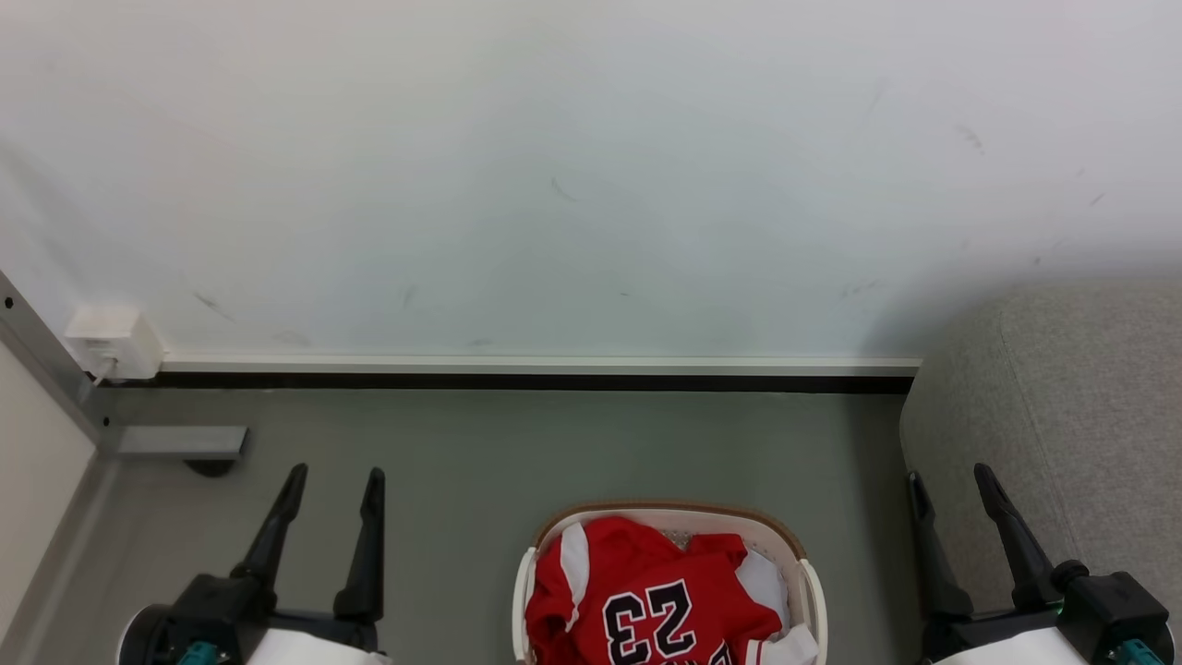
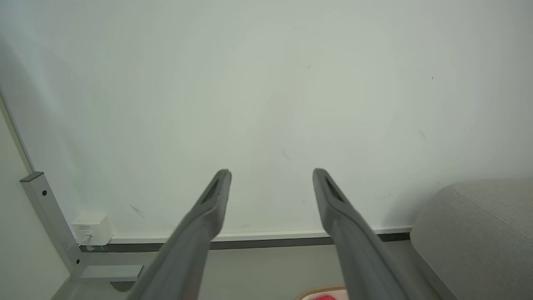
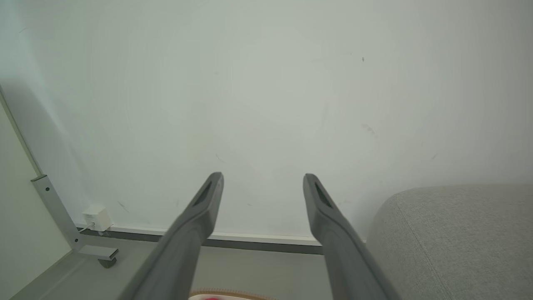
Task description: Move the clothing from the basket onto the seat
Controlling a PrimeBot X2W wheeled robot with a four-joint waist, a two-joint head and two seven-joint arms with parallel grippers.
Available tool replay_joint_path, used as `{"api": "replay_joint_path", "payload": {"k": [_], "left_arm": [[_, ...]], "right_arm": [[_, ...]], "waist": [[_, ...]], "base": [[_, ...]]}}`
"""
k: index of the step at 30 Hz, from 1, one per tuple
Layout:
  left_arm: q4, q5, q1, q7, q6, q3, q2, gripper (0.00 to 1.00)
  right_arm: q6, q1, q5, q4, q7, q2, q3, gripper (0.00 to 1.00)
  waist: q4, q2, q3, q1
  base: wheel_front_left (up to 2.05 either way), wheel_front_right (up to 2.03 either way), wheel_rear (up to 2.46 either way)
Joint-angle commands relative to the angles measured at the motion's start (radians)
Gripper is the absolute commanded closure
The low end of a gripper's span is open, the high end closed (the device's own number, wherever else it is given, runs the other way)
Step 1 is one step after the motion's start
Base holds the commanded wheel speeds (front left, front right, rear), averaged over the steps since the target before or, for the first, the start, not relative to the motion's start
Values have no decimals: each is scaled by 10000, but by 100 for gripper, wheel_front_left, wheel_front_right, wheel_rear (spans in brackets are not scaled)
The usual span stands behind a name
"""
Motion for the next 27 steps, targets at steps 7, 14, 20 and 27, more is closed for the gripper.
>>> {"api": "replay_joint_path", "payload": {"k": [7,14,20,27], "left_arm": [[0,47,56,-7,-48,25,30,0],[18,21,67,-7,-59,-3,16,0],[-44,-84,-103,-7,-56,-68,8,0],[187,-260,-846,-7,-46,-623,173,0]], "right_arm": [[-21,-3,14,-46,-18,23,4,0],[-21,-25,39,2,-18,23,-17,0],[-21,-186,-19,-132,-18,22,-134,0],[-21,-714,-231,-440,-15,20,-380,0]], "waist": [[15,0,9,0],[0,0,14,0],[-177,0,369,0],[-474,0,1556,0]], "base": [[0,0,0],[0,0,0],[0,0,0],[0,0,0]]}}
